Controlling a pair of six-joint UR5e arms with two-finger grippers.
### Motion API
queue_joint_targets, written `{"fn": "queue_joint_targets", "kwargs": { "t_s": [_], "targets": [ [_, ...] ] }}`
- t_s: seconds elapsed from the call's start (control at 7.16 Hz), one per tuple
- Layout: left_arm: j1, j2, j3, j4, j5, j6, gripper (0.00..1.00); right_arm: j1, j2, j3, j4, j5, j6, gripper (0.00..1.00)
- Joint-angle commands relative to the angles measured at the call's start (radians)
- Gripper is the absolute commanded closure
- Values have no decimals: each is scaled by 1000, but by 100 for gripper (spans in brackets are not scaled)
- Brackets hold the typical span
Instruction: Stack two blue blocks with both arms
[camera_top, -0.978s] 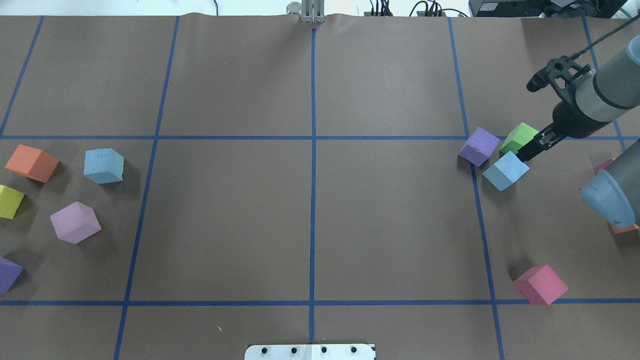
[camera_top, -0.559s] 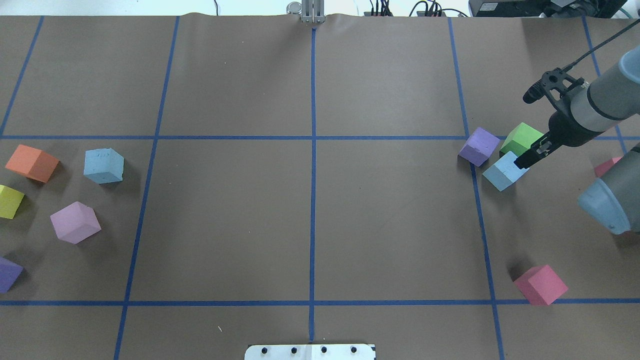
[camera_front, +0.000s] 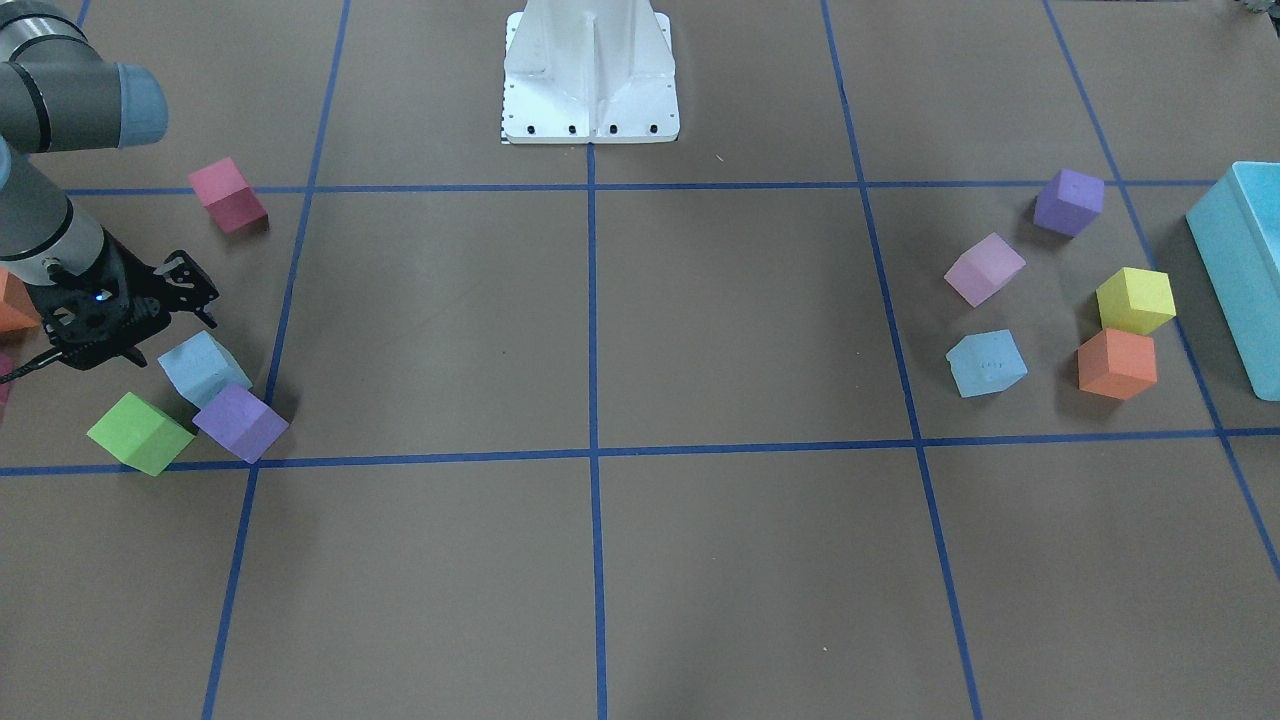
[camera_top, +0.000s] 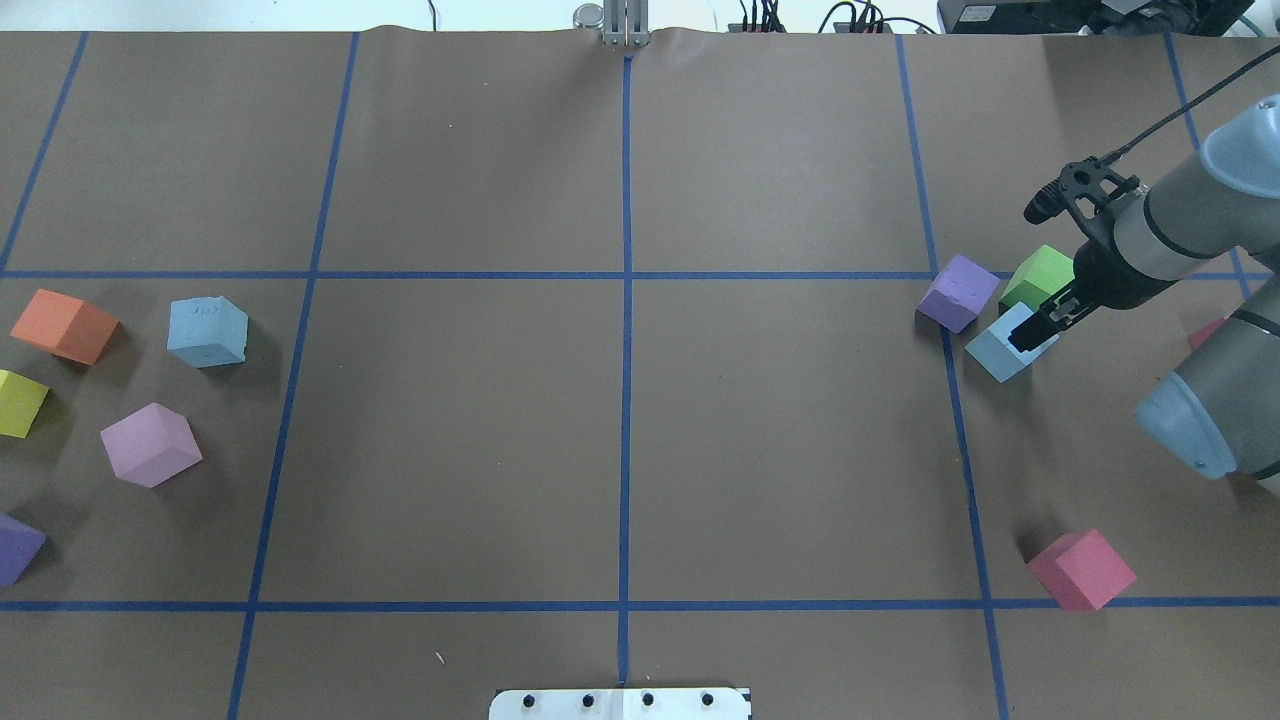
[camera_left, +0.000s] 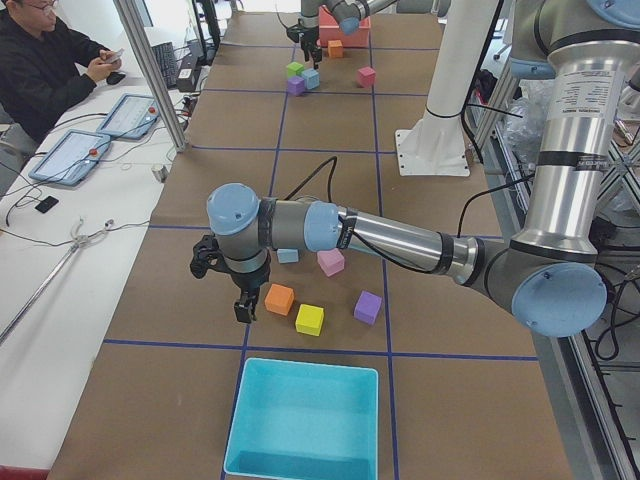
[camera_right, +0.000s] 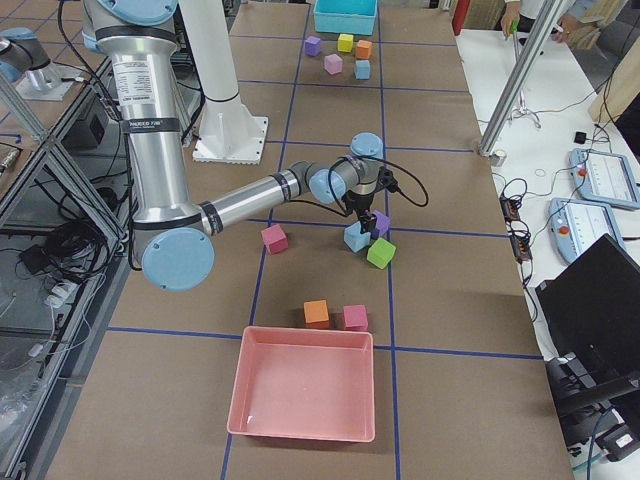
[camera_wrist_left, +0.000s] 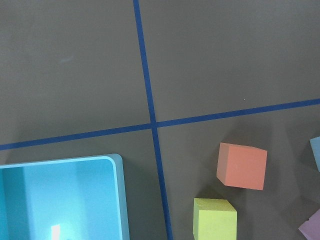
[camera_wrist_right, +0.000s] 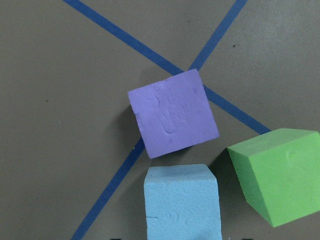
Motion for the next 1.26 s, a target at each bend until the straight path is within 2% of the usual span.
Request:
{"fn": "queue_joint_targets", "kwargs": {
  "t_s": [0.0,0.14,1.12],
  "targets": [
    [0,0,0,0,0,0,0,-14,5,-8,1,-5,1,8],
    [0,0,0,0,0,0,0,-22,8,-17,1,-7,1,1],
    [0,0,6,0,0,-2,0,-23,62,-94,2,-8,-14,1]
  ]
}}
